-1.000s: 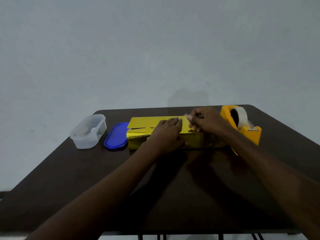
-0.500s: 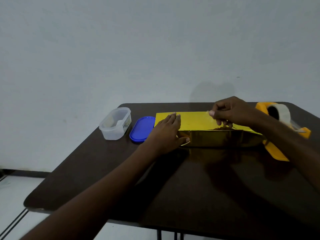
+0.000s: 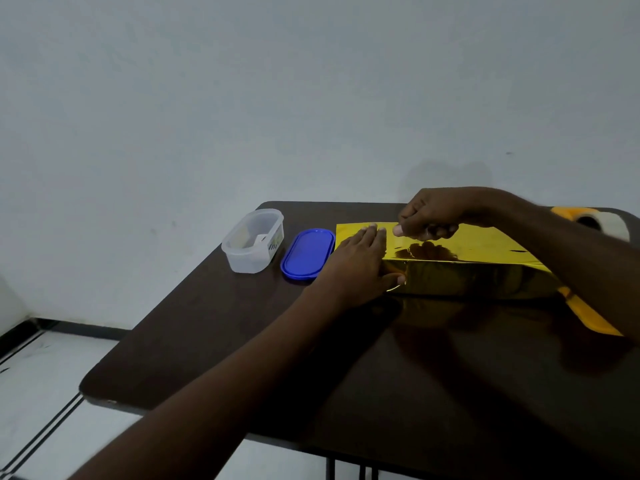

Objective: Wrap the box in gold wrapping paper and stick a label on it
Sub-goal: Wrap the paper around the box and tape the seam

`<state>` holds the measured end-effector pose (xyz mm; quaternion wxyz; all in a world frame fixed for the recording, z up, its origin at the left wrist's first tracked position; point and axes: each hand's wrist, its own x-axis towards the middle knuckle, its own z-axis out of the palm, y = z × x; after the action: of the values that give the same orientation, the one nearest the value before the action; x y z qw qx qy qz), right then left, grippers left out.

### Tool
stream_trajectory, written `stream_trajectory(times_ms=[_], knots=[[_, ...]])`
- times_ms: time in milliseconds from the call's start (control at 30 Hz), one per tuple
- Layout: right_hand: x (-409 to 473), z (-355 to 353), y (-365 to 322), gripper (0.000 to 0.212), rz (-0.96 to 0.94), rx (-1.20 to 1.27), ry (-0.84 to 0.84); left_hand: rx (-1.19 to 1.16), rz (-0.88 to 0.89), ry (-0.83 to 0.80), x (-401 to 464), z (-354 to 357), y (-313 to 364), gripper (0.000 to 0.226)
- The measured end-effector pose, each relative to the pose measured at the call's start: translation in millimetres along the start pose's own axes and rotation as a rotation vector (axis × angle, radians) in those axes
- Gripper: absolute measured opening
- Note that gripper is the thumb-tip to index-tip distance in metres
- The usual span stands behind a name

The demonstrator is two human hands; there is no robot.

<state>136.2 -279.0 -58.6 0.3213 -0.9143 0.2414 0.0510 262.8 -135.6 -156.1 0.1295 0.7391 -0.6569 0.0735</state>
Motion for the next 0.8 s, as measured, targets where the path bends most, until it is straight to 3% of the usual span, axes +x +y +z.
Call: stream_trajectory(times_ms=[533,800], knots=[[16.2,4.2,-6.7,0.033,0.109,-0.266,-0.009,0.017,0.002,-0.032,0.1,-0.9,-1.6,0.091],[-1.9,8.8,8.6,0.069,0.199,-0.614,0.220,0.046,0.017,-0.024,-2.1,-1.1,-1.7,0.089]])
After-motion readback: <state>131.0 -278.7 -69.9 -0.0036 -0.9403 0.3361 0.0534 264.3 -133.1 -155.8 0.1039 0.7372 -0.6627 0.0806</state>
